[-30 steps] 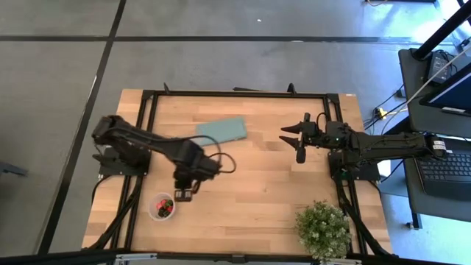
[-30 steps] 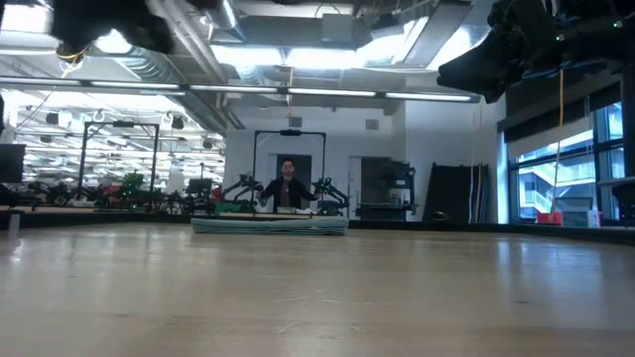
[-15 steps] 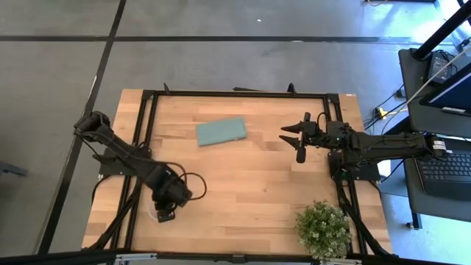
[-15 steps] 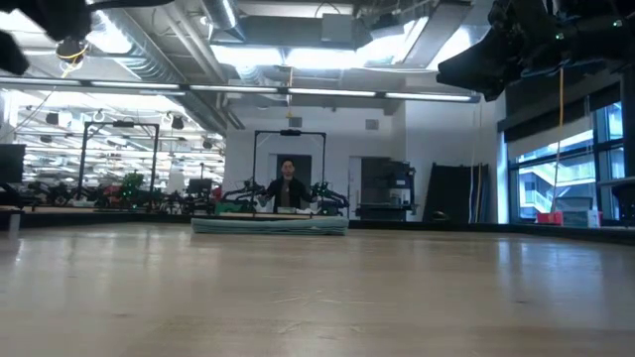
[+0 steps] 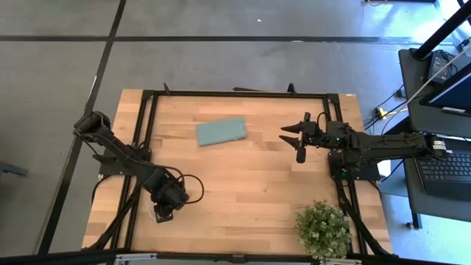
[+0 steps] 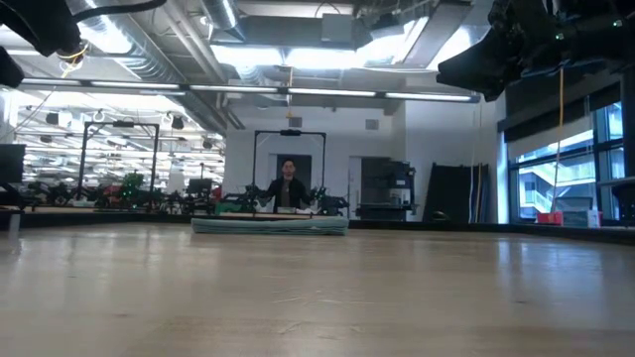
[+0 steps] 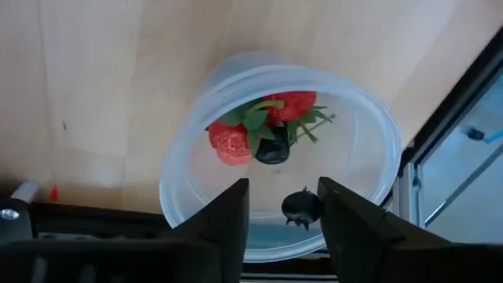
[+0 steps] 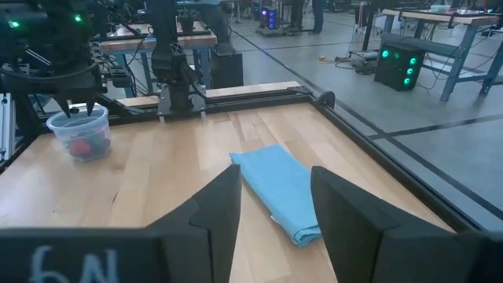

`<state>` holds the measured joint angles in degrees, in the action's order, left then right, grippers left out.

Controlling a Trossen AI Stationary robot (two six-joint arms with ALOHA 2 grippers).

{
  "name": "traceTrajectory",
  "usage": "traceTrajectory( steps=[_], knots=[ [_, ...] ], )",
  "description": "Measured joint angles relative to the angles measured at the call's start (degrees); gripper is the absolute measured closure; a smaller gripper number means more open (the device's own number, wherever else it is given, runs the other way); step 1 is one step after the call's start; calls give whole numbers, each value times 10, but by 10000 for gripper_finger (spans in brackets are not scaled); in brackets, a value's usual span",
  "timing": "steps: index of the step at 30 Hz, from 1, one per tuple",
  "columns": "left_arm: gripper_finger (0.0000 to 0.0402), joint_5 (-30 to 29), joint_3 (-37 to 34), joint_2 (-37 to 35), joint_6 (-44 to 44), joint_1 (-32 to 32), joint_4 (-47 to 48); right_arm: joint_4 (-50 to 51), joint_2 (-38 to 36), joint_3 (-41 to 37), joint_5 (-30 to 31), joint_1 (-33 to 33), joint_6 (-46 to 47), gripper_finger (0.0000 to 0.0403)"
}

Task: Pick and placing Produce into tupperware
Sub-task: Put the blueberry into the transparent container, then return to Home Position

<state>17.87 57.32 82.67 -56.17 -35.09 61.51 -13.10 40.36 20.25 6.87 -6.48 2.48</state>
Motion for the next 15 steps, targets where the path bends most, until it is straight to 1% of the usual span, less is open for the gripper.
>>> traceTrajectory(
  steps=[3, 7, 15],
  knots=[
    [251, 12, 0, 0, 20, 3, 0, 0, 0, 0, 0, 0, -1, 244],
    [233, 21, 0, 0, 24, 9, 4, 0, 0, 0, 0, 0, -5, 244],
    [170, 11, 5, -8, 34, 22, 12, 0, 0, 0, 1, 0, -14, 244]
  ],
)
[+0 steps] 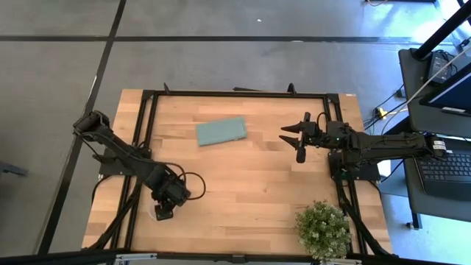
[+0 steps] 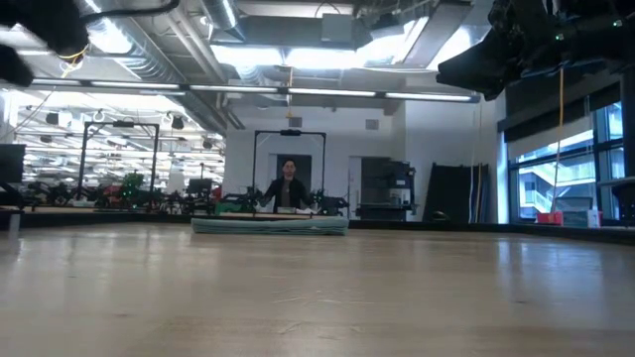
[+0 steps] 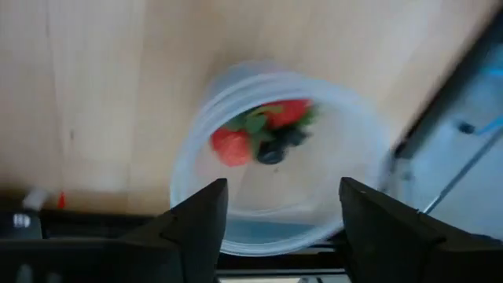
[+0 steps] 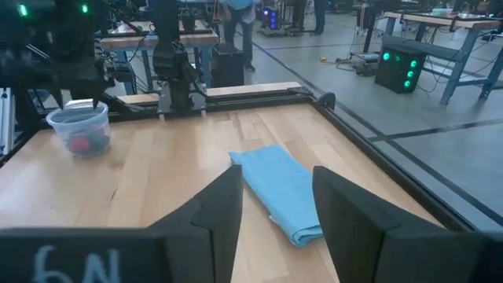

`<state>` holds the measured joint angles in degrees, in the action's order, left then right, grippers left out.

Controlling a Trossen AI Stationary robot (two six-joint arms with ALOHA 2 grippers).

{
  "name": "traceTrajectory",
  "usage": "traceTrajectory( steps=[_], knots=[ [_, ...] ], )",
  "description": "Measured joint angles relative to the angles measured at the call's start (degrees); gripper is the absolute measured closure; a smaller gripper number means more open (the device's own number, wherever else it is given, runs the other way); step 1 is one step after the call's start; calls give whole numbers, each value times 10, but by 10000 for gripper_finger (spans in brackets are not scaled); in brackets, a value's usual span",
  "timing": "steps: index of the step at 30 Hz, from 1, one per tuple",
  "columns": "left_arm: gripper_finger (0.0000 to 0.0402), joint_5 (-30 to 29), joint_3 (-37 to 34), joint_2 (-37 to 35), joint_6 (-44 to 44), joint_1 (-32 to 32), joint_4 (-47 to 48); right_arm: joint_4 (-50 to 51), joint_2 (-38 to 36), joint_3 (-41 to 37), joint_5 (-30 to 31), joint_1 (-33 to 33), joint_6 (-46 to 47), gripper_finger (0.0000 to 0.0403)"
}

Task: Pick and placing Produce into tupperware
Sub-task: Return to Home Position

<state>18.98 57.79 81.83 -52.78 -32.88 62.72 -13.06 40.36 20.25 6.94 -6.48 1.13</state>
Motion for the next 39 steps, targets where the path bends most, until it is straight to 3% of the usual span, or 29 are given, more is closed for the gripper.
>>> traceTrajectory(
  steps=[4, 6, 9, 12, 16, 18, 22, 30, 33, 39],
  knots=[
    [156, -64, 49, -59, 42, 25, -9, -13, 0, 0, 0, 0, 1, 244],
    [155, -154, 75, -106, 69, 43, -16, -33, 0, 0, 0, 0, 1, 244],
    [154, -335, 86, -186, 118, 69, -60, -64, 0, 0, 0, 0, -9, 244],
    [154, -449, 75, -261, 239, 90, -157, -95, 0, 0, 0, 0, -22, 244],
    [154, -510, 52, -338, 437, 128, -272, -135, 0, 0, 0, -8, -32, 244],
    [154, -500, 38, -368, 529, 155, -331, -148, 0, 0, 0, -19, -33, 244],
    [154, -398, 4, -431, 621, 243, -403, -157, 0, 0, 0, -54, -40, 244],
    [154, -338, -146, -525, 605, 413, -432, -161, 0, 0, 0, -119, -31, 244],
    [154, -307, -224, -547, 594, 454, -488, -152, 0, 0, -4, -123, -29, 244],
    [154, -302, -340, -606, 585, 506, -594, -119, 0, 0, -12, -123, -31, 244]
  ],
)
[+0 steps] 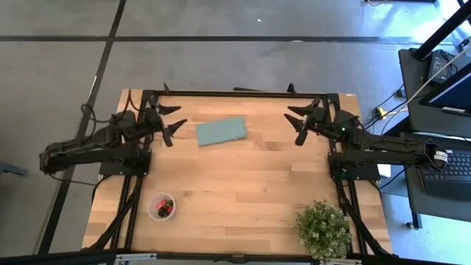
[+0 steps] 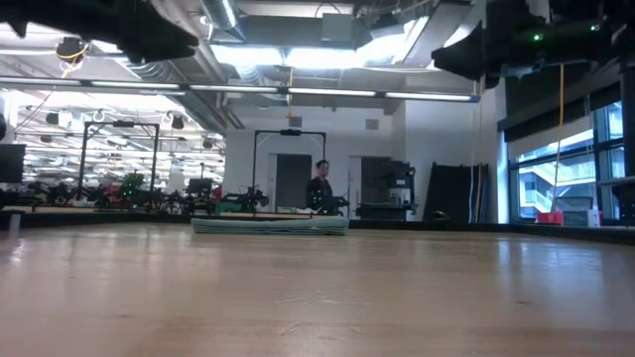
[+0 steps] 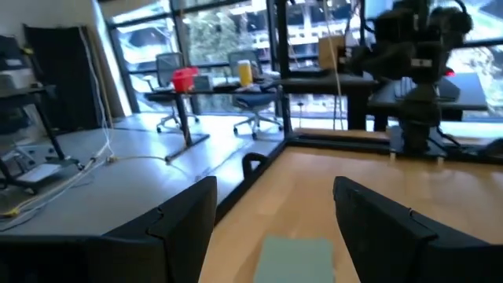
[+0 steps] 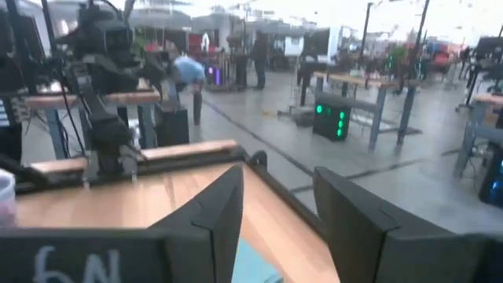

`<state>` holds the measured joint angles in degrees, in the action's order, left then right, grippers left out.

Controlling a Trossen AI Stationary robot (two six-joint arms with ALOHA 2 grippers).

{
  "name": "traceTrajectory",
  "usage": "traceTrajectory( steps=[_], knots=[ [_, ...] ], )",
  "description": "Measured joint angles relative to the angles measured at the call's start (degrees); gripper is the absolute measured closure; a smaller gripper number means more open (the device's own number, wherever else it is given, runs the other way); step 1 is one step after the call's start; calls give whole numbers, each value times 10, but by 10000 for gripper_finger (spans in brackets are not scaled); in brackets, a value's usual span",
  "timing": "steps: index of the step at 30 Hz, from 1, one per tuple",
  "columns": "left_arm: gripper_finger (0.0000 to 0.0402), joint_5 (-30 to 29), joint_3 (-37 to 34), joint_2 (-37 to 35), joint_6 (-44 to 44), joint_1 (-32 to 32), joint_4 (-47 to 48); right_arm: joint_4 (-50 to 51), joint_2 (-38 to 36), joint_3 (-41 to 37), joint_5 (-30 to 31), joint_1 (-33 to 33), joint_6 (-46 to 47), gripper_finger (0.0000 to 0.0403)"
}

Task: Pick and placing Produce into tupperware
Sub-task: Return to Home Position

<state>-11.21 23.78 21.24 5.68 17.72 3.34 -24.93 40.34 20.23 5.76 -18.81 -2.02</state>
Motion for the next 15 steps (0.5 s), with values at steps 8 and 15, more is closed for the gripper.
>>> traceTrajectory(
  steps=[8, 15],
  knots=[
    [154, 2, -62, -161, -25, 15, 7, -70, -25, -61, 0, 0, 20, 244],
    [154, 2, -109, -210, -55, 14, 28, -128, -96, -150, 1, 0, 56, 244]
  ],
)
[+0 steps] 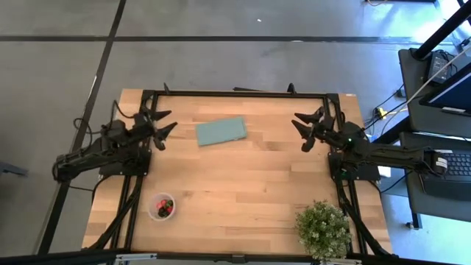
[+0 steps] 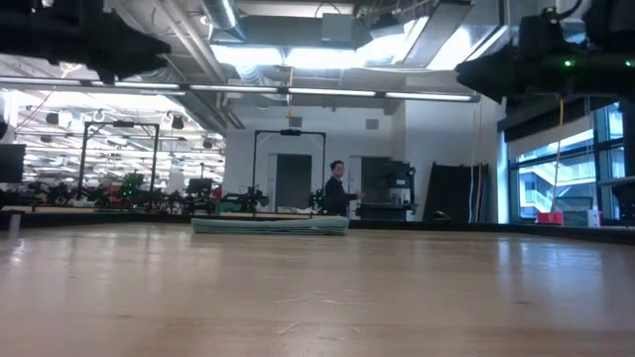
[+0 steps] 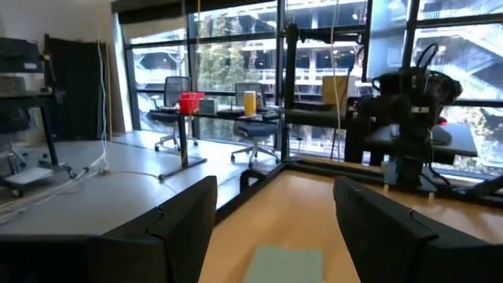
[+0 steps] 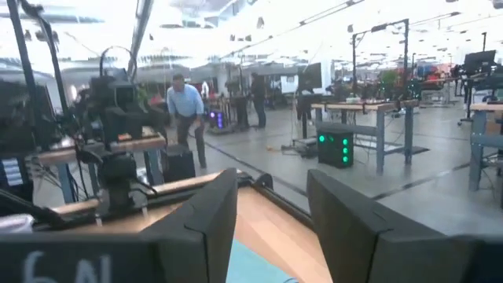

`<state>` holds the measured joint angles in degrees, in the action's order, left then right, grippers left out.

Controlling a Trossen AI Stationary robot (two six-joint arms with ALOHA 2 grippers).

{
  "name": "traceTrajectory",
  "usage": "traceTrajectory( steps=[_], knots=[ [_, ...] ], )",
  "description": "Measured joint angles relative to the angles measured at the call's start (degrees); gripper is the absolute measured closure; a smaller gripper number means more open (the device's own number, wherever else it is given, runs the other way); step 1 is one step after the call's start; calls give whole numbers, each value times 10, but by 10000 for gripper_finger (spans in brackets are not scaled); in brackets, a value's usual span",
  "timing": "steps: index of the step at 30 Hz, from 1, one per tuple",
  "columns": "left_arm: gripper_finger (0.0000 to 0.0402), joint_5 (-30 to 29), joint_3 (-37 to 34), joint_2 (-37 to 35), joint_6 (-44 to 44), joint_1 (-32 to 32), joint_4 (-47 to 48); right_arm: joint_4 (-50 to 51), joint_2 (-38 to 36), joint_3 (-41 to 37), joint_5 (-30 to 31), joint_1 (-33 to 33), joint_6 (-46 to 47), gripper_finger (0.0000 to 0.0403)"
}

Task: Pick and placing Produce into tupperware
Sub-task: Return to Home Position

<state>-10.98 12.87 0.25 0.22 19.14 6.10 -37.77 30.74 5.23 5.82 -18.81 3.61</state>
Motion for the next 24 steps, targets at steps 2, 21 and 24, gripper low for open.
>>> traceTrajectory(
  steps=[2, 21, 24],
  knots=[
    [154, 1, -18, 1, -13, 0, -10, -2, -18, -12, 0, 0, 7, 244],
    [154, -9, -124, 2, -72, 0, -87, 9, -122, -49, 1, 0, 7, 244],
    [154, -9, -124, 2, -72, 0, -87, 6, -127, -49, 1, 0, 8, 244]
  ],
)
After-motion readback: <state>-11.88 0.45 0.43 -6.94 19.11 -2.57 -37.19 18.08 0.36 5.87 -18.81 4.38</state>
